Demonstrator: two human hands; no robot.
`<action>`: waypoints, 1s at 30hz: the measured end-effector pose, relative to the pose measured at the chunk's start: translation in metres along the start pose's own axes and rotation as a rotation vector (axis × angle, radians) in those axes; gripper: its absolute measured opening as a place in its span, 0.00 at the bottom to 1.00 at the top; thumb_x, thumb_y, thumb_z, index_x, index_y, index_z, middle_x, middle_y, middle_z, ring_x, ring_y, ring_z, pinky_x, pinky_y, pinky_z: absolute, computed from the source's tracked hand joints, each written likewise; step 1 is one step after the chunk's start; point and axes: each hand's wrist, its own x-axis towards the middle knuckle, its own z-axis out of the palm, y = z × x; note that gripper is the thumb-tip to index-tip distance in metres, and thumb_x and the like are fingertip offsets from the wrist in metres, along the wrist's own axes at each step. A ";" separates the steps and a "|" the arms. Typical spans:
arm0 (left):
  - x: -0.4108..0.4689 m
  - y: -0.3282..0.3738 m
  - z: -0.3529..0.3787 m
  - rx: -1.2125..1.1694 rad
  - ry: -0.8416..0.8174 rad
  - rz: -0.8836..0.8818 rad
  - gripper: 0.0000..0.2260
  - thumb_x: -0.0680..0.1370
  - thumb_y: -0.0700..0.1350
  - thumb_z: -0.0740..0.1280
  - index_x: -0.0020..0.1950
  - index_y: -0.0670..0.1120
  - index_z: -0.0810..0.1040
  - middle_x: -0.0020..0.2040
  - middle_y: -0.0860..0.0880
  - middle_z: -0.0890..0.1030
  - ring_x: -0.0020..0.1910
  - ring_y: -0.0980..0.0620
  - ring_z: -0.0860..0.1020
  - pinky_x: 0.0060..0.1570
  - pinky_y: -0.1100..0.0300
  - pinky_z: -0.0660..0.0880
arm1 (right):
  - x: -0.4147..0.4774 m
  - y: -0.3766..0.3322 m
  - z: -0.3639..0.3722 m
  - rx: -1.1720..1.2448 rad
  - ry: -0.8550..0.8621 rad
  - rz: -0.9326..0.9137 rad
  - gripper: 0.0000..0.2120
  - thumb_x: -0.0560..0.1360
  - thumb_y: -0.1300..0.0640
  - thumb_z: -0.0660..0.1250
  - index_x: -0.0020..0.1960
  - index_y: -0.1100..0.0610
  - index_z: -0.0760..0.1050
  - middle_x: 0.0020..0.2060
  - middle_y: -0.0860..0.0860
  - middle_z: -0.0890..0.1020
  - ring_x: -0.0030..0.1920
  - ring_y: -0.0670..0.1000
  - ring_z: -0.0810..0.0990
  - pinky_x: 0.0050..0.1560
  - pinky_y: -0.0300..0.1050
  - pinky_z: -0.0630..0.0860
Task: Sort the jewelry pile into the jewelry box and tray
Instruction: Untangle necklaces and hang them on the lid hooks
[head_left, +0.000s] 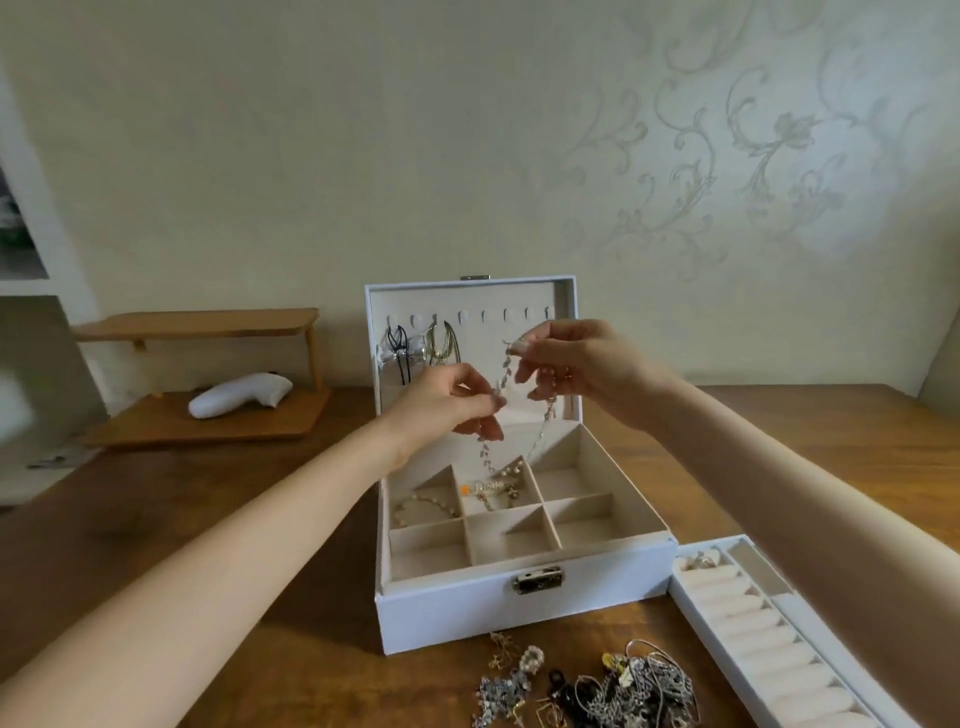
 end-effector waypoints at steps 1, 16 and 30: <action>0.005 0.000 -0.004 0.025 -0.030 -0.013 0.10 0.76 0.40 0.69 0.55 0.40 0.74 0.42 0.45 0.85 0.44 0.52 0.83 0.53 0.58 0.76 | 0.008 -0.001 0.003 -0.010 -0.008 0.001 0.03 0.75 0.61 0.68 0.45 0.61 0.78 0.34 0.55 0.82 0.31 0.50 0.76 0.37 0.42 0.76; 0.051 0.021 -0.055 0.041 0.087 0.145 0.03 0.76 0.41 0.68 0.45 0.42 0.78 0.34 0.51 0.83 0.35 0.58 0.79 0.42 0.65 0.75 | 0.064 -0.003 -0.005 -0.055 -0.070 0.022 0.07 0.73 0.69 0.67 0.49 0.60 0.78 0.36 0.56 0.79 0.38 0.52 0.78 0.51 0.47 0.79; 0.018 -0.003 -0.063 0.246 0.052 -0.018 0.05 0.78 0.40 0.65 0.43 0.39 0.76 0.37 0.46 0.81 0.35 0.55 0.79 0.34 0.69 0.76 | 0.052 0.025 -0.012 -0.003 -0.002 0.034 0.11 0.73 0.75 0.64 0.48 0.62 0.77 0.38 0.55 0.81 0.36 0.46 0.82 0.41 0.37 0.80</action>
